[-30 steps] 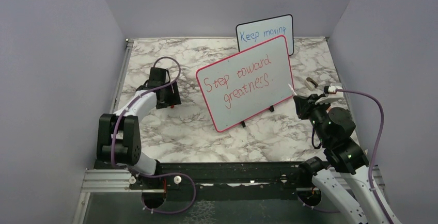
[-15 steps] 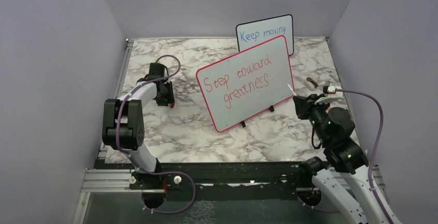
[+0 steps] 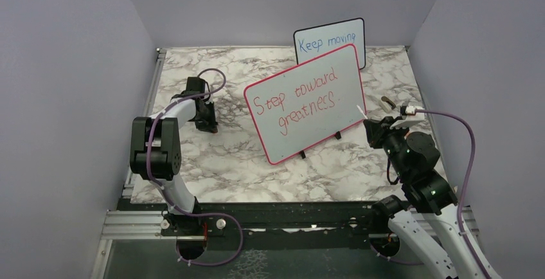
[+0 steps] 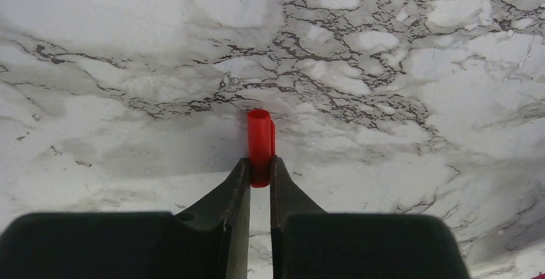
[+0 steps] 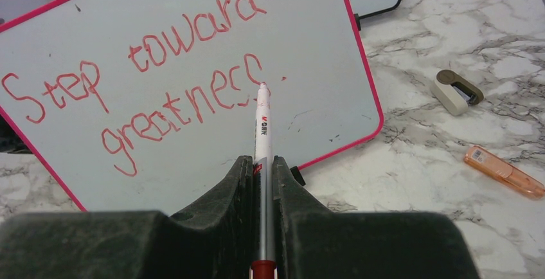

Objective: Write a sentence on the whiteboard
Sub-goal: Close the whiteboard marker at the center of the board.

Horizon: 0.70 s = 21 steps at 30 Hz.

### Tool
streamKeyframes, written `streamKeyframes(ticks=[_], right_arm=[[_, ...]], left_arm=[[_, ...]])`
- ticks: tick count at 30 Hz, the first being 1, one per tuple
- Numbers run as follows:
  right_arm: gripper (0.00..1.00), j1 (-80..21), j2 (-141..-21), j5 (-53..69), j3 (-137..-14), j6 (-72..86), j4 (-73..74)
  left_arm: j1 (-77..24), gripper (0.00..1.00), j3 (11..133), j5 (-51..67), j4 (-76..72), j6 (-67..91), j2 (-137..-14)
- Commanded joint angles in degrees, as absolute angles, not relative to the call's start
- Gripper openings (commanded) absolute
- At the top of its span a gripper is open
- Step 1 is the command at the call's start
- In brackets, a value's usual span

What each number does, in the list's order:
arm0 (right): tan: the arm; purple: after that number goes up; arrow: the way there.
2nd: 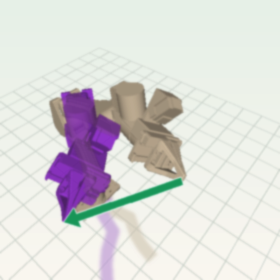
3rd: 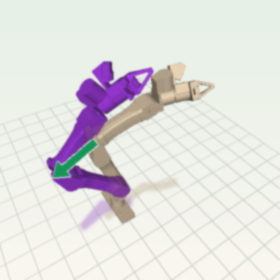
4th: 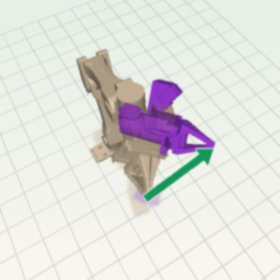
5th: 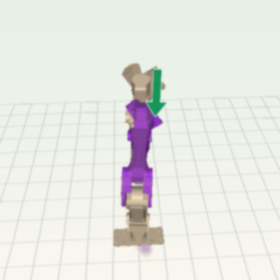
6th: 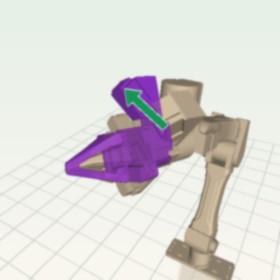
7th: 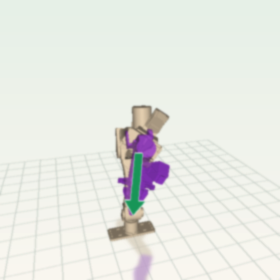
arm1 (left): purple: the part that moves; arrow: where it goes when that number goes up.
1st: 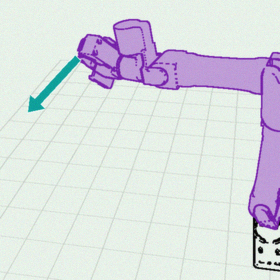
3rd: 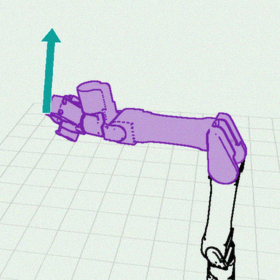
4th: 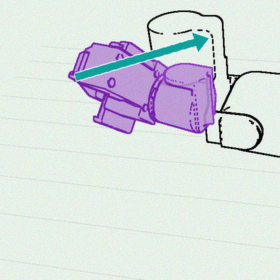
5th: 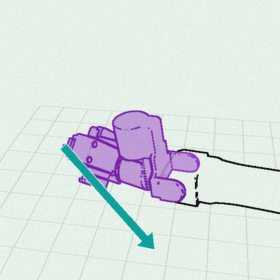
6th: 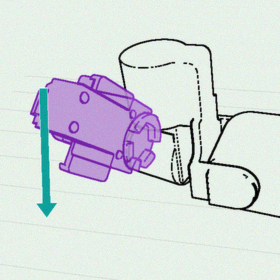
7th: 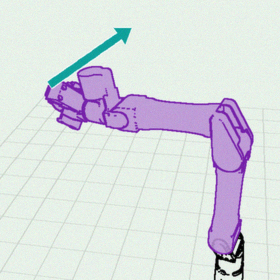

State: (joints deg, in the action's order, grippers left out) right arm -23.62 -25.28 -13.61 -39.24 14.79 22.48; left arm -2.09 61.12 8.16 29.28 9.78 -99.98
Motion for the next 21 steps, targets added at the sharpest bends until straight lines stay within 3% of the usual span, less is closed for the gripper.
streamKeyframes(ticks=[1,5,21], right_arm=[[0.00,-23.38,-25.66,-12.35,-38.94,14.79,21.88],[0.00,-23.38,-26.07,-11.73,-38.98,14.61,21.84],[0.00,-23.38,-27.92,-0.86,-40.81,11.84,20.33]], left_arm=[[-1.85,0.08,61.18,9.92,31.05,8.62,-104.02],[-1.85,0.00,60.79,9.93,31.71,8.35,-102.17],[-4.53,0.00,56.05,15.30,25.39,3.29,-73.75]])
